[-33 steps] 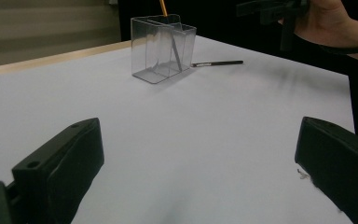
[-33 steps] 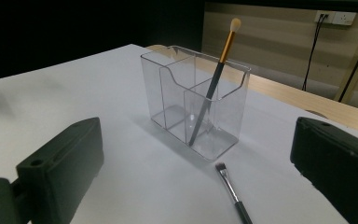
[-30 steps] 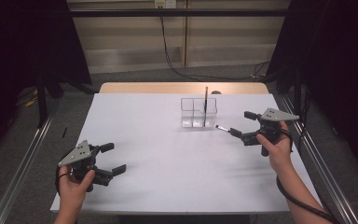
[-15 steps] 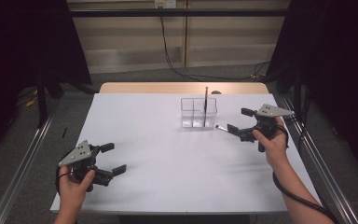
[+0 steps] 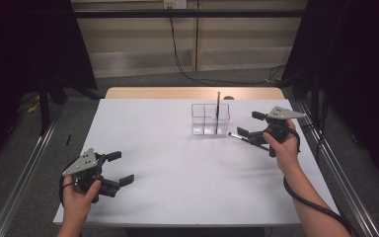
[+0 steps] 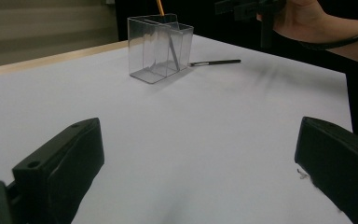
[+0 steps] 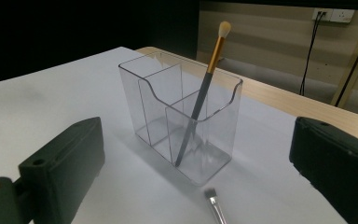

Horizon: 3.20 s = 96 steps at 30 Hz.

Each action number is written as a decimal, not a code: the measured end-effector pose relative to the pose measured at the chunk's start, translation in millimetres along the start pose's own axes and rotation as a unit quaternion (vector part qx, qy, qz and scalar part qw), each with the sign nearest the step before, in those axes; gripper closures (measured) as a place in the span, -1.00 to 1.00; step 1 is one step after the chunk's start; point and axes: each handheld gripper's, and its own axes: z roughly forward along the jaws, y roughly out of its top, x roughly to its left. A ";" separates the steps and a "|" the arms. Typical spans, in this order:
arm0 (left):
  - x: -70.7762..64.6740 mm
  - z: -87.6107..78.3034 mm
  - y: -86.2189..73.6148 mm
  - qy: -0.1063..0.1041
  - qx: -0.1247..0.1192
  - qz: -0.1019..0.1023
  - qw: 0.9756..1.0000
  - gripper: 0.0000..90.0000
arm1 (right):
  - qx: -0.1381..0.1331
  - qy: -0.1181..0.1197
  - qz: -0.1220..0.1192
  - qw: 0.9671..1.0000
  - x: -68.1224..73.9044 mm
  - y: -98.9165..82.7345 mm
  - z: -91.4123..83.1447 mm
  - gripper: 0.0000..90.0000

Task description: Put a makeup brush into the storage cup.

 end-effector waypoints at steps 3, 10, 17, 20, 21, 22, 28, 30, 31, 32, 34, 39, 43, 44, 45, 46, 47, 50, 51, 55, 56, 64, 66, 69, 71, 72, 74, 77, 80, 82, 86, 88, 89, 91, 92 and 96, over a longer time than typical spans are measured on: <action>0.2 -0.2 -0.2 0.000 0.000 0.000 1.000 -0.97 | 0.002 -0.001 -0.001 1.000 -1.6 1.6 2.3 -0.93; 1.0 -0.7 -0.7 -0.001 0.002 0.001 1.000 -0.97 | 0.007 0.000 0.000 1.000 -5.8 4.0 8.4 -0.93; 0.9 -0.9 -0.6 -0.001 0.000 -0.001 1.000 -0.97 | 0.014 0.004 -0.006 1.000 -7.1 8.4 12.1 -0.93; 1.1 -1.4 -0.7 -0.002 0.000 0.000 1.000 -0.97 | 0.014 0.003 -0.005 1.000 -8.3 9.3 12.5 -0.93; 1.0 -1.4 -0.7 -0.002 0.000 0.000 1.000 -0.97 | 0.014 0.002 -0.005 1.000 -8.8 9.3 12.8 -0.93; 1.0 -1.4 -0.7 -0.002 0.000 0.000 1.000 -0.97 | 0.014 0.003 -0.004 1.000 -9.2 9.3 13.1 -0.93; 1.4 -1.1 -1.2 -0.002 0.001 0.000 1.000 -0.97 | 0.025 0.001 -0.004 1.000 -12.3 8.4 16.7 -0.93; 1.7 -1.0 -1.5 -0.002 0.001 0.000 1.000 -0.97 | 0.029 0.002 0.000 1.000 -14.3 7.7 18.2 -0.93; 1.8 -0.9 -1.5 -0.003 0.002 0.000 1.000 -0.97 | 0.033 0.003 0.002 0.999 -15.7 7.2 19.1 -0.93; 1.8 -0.8 -1.6 -0.003 0.002 0.001 1.000 -0.97 | 0.037 0.003 0.005 0.999 -16.8 6.7 19.8 -0.93; 1.8 -0.4 -1.8 -0.004 0.002 -0.001 1.000 -0.97 | 0.048 0.000 0.007 0.999 -19.3 6.1 21.3 -0.93; 1.8 -0.1 -1.9 -0.007 0.004 -0.001 1.000 -0.97 | 0.083 -0.006 0.010 0.997 -24.7 4.6 24.1 -0.93; 1.6 -0.2 -1.9 -0.008 0.005 0.000 1.000 -0.97 | 0.105 -0.003 0.003 0.994 -25.1 4.2 26.6 -0.93; 1.5 -0.2 -2.0 -0.008 0.006 0.000 1.000 -0.97 | 0.110 -0.001 0.002 0.994 -25.1 4.3 27.6 -0.94; 1.5 0.0 -2.0 -0.008 0.007 0.000 1.000 -0.97 | 0.114 -0.001 0.001 0.993 -25.0 4.5 28.3 -0.94; 1.4 0.2 -1.9 -0.008 0.006 0.000 1.000 -0.97 | 0.120 0.000 0.000 0.993 -25.1 4.6 29.2 -0.94; 1.4 0.4 -1.9 -0.009 0.006 0.000 1.000 -0.97 | 0.123 0.002 0.005 0.992 -24.7 4.8 30.3 -0.94; 1.2 0.6 -1.9 -0.009 0.006 -0.001 1.000 -0.97 | 0.146 0.008 0.001 0.989 -24.2 5.7 33.7 -0.93; 1.2 0.6 -2.0 -0.009 0.007 -0.001 1.000 -0.97 | 0.156 0.009 -0.002 0.988 -24.1 6.0 34.8 -0.93; 1.5 0.5 -2.2 -0.009 0.007 -0.001 1.000 -0.97 | 0.196 0.011 -0.008 0.981 -24.1 6.6 39.8 -0.93; 1.5 0.5 -2.2 -0.009 0.007 -0.001 1.000 -0.97 | 0.205 0.012 -0.010 0.979 -24.4 6.5 40.9 -0.92; 2.3 0.7 -3.0 -0.013 0.006 -0.004 1.000 -0.97 | 0.253 0.008 -0.010 0.967 -24.2 5.8 47.9 -0.92; 2.3 1.0 -3.0 -0.014 0.005 -0.004 1.000 -0.97 | 0.266 0.006 -0.013 0.964 -24.2 6.1 49.3 -0.92; 2.4 1.5 -3.1 -0.015 0.007 -0.004 1.000 -0.97 | 0.292 0.004 -0.023 0.956 -24.2 8.0 50.4 -0.90; 2.3 1.9 -3.4 -0.016 0.008 -0.005 1.000 -0.97 | 0.305 0.002 -0.026 0.952 -24.7 9.0 50.9 -0.88; 2.4 2.1 -3.4 -0.016 0.008 -0.004 1.000 -0.97 | 0.313 0.001 -0.028 0.949 -25.3 9.1 51.2 -0.84; 2.4 2.4 -3.5 -0.015 0.009 -0.003 1.000 -0.97 | 0.323 -0.005 -0.032 0.946 -25.7 9.3 51.6 -0.79; 2.1 2.6 -3.4 -0.015 0.008 -0.004 1.000 -0.97 | 0.331 -0.005 -0.036 0.943 -27.4 8.1 52.6 -0.68; 2.5 2.9 -4.0 -0.016 0.009 -0.005 1.000 -0.97 | 0.348 -0.005 -0.046 0.937 -27.9 6.7 54.1 -0.53; 2.7 3.4 -4.5 -0.017 0.008 -0.007 1.000 -0.97 | 0.356 -0.004 -0.047 0.933 -28.3 5.9 55.4 -0.45; 3.0 4.2 -4.8 -0.017 0.010 -0.008 1.000 -0.97 | 0.363 0.006 -0.028 0.931 -26.8 5.4 56.7 -0.20; 3.2 4.3 -4.9 -0.018 0.011 -0.006 1.000 -0.97 | 0.372 0.005 -0.030 0.928 -25.7 3.9 58.3 -0.19; 3.2 4.2 -4.9 -0.018 0.011 -0.006 1.000 -0.97 | 0.375 0.004 -0.035 0.926 -25.3 3.4 59.0 -0.16; 3.1 4.1 -4.9 -0.018 0.011 -0.006 1.000 -0.97 | 0.379 0.005 -0.037 0.925 -25.1 2.2 60.1 -0.11; 3.0 4.1 -4.9 -0.018 0.011 -0.006 1.000 -0.97 | 0.378 0.005 -0.039 0.925 -25.0 1.9 60.6 -0.11; 2.9 4.2 -4.8 -0.018 0.011 -0.005 1.000 -0.97 | 0.382 0.003 -0.042 0.923 -25.3 0.5 61.6 0.01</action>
